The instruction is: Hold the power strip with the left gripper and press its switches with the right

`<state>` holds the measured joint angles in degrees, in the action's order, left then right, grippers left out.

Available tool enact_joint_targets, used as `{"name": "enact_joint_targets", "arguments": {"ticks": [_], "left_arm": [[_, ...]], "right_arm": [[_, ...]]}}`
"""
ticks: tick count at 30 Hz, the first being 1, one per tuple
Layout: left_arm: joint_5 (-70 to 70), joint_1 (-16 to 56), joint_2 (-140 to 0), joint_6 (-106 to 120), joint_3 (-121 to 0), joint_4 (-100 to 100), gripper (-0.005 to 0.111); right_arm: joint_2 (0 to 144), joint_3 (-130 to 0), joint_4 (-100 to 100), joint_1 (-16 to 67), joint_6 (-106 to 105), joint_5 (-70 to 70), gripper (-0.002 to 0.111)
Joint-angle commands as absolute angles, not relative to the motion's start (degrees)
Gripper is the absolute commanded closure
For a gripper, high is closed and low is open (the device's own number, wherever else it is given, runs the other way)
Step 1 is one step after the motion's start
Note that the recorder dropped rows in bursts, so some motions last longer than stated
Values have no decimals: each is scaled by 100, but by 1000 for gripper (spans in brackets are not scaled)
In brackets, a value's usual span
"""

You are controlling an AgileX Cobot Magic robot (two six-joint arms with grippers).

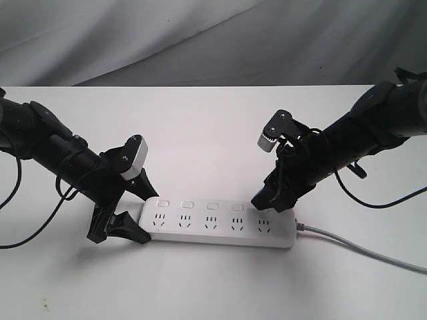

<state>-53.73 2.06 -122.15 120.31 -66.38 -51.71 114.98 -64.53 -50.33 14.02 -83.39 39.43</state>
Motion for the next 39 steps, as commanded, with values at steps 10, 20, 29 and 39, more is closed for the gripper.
{"name": "enact_joint_targets", "arguments": {"ticks": [10, 20, 29, 39], "left_arm": [[-5443, 223, -12236, 11989, -6657, -5207, 60], [-5443, 223, -12236, 11989, -6657, -5207, 60], [-5443, 223, -12236, 11989, -6657, -5207, 60], [-5442, 223, -12236, 11989, -6657, -5196, 60]], "right_arm": [[10694, -6608, -5048, 1379, -8337, 3902, 53], [11331, -6455, -5033, 1390, -8345, 3881, 53], [10416, -6578, -4994, 1379, -8029, 3775, 53], [8858, -6578, -3351, 1379, -6146, 3648, 62]]}}
